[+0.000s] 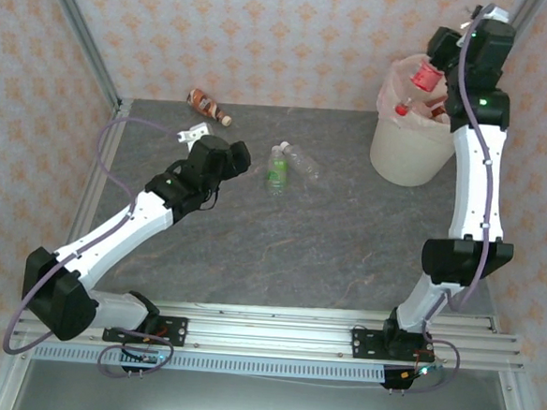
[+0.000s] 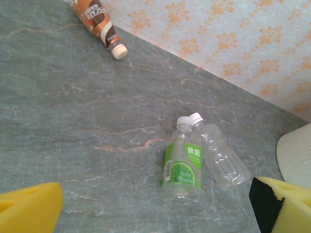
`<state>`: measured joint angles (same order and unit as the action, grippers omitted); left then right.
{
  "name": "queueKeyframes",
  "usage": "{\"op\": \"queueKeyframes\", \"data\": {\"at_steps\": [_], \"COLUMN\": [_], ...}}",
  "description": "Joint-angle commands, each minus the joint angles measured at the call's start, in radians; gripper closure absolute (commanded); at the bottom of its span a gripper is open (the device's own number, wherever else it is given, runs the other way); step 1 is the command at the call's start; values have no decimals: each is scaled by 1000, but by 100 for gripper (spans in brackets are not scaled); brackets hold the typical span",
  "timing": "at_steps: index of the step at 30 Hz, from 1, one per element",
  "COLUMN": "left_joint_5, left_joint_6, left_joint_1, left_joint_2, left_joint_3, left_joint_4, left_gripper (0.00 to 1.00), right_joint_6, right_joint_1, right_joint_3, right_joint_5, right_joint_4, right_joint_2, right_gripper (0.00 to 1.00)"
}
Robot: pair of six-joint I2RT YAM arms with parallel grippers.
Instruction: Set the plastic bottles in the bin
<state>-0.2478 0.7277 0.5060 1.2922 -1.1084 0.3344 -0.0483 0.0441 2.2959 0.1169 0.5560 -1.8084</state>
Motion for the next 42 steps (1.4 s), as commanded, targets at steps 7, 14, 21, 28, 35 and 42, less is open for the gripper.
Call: {"op": "queueKeyframes", "data": {"at_steps": [7, 14, 21, 28, 35, 42], "left_joint_5": [-66, -61, -50, -32, -23, -16], "left_joint_6": [27, 42, 53, 59, 65, 70], "left_joint_1": [-18, -18, -20, -20, -21, -20], "left_joint_2": [-36, -29, 0, 25, 48, 71], "left_joint_3": [32, 47, 45, 45, 39, 31], "left_joint_4": [51, 50, 47, 37, 32, 34], "left_gripper": [0, 0, 0, 0, 0, 0], "right_joint_6": [127, 232, 326, 344, 293, 322], "right_joint_1": [55, 55, 54, 52, 42, 10], "right_joint_3": [327, 327, 326, 324, 298, 195], "right_joint_5": [-235, -285, -264, -230, -148, -209], "right_joint_4": [154, 211, 215, 203, 203, 170], "right_joint_2": [-190, -245, -273, -280, -272, -271], "right_gripper": [66, 63, 60, 60, 60, 59]}}
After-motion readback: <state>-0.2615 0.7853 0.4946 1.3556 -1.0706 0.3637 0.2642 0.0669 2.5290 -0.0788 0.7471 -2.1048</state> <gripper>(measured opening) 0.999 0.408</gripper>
